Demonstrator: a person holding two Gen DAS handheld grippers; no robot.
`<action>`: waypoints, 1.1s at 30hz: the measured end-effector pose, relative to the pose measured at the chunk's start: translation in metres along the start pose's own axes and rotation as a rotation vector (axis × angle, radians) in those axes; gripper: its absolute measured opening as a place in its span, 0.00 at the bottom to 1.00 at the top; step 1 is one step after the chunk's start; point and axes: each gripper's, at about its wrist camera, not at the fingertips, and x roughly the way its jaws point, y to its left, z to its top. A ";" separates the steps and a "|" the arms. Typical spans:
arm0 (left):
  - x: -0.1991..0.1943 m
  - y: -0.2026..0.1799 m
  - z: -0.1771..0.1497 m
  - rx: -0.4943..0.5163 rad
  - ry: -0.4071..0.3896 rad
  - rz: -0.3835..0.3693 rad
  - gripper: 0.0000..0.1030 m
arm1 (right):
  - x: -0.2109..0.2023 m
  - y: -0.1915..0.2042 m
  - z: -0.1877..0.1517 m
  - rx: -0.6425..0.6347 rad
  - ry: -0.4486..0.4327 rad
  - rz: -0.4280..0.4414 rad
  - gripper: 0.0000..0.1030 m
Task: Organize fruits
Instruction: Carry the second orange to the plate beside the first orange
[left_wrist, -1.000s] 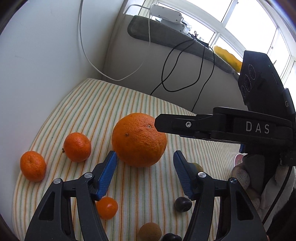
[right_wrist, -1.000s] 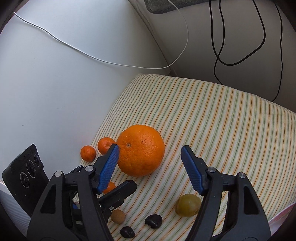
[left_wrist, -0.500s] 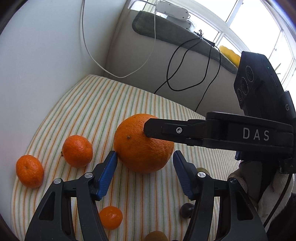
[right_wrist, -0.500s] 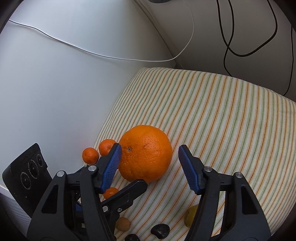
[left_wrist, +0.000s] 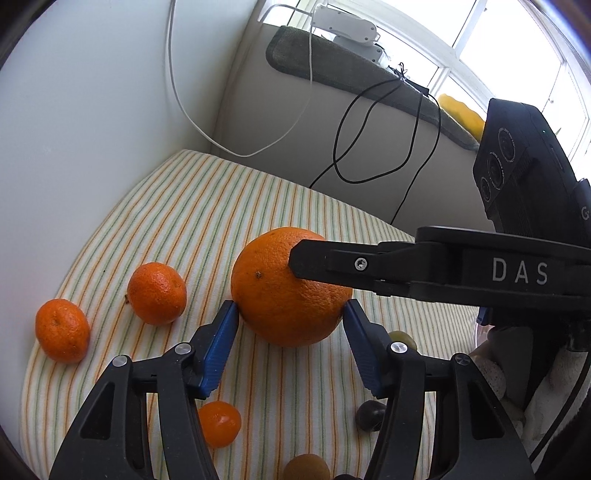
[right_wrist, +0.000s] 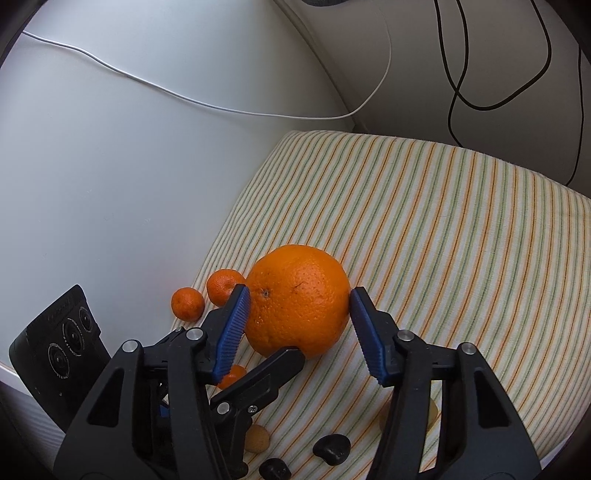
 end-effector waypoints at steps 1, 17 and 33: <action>-0.001 -0.001 -0.001 0.001 -0.002 0.000 0.56 | -0.002 0.000 -0.001 -0.001 -0.001 -0.001 0.57; -0.037 -0.046 -0.012 0.056 -0.048 -0.036 0.56 | -0.062 -0.003 -0.027 -0.005 -0.059 -0.016 0.57; -0.044 -0.135 -0.036 0.140 -0.028 -0.152 0.56 | -0.153 -0.035 -0.083 0.008 -0.121 -0.115 0.57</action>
